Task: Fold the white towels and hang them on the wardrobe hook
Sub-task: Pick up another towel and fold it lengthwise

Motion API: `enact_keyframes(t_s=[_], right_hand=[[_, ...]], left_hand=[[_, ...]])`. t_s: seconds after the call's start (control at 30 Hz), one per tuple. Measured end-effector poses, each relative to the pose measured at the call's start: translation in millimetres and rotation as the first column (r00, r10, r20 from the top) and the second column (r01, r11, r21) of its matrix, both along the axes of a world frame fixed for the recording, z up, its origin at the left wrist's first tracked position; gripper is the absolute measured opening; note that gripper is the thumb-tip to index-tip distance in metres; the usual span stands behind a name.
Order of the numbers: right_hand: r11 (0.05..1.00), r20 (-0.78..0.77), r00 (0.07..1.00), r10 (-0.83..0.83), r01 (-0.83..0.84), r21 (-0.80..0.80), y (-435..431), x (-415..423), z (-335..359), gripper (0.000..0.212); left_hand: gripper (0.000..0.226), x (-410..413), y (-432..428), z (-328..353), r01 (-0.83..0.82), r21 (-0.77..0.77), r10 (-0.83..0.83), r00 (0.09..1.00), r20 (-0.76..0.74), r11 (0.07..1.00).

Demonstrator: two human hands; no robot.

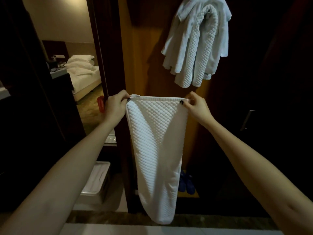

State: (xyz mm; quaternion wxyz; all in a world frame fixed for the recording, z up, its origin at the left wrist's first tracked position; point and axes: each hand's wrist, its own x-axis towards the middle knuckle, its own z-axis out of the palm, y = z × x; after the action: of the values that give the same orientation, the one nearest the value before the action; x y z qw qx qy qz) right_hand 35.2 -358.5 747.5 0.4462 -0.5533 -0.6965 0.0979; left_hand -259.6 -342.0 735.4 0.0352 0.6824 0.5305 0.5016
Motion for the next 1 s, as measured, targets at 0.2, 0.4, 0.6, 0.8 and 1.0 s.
enact_keyframes(t_s=[0.2, 0.4, 0.6, 0.8, 1.0], right_hand=[[0.993, 0.125, 0.985, -0.118, 0.12, -0.011, 4.0, 28.5, -1.6, 0.009], [0.981, 0.351, 0.92, -0.173, 0.191, -0.019, 0.8, 33.3, -8.6, 0.016], [0.97, 0.184, 0.972, -0.144, 0.176, -0.17, -4.1, 38.9, -23.6, 0.014], [0.958, -0.196, 0.977, 0.079, -0.129, -0.256, -18.0, 15.6, -15.8, 0.016], [0.84, -0.294, 0.906, 0.306, -0.402, -0.365, -16.0, -7.8, 10.0, 0.02]], left_hand=[[0.017, 14.4, 11.1, -3.0, 0.094, -0.22, -0.117, 0.989, -0.093, 0.971], [0.009, 32.9, 15.2, -15.5, 0.078, -0.259, -0.097, 0.994, -0.058, 0.963], [0.003, 71.5, 13.5, -27.5, 0.085, -0.401, 0.045, 0.952, 0.302, 0.912], [0.004, 89.7, 11.6, -13.0, 0.23, -0.34, -0.027, 0.861, 0.508, 0.912], [0.01, 99.9, 8.6, 8.6, 0.317, -0.233, -0.147, 0.826, 0.543, 0.92]])
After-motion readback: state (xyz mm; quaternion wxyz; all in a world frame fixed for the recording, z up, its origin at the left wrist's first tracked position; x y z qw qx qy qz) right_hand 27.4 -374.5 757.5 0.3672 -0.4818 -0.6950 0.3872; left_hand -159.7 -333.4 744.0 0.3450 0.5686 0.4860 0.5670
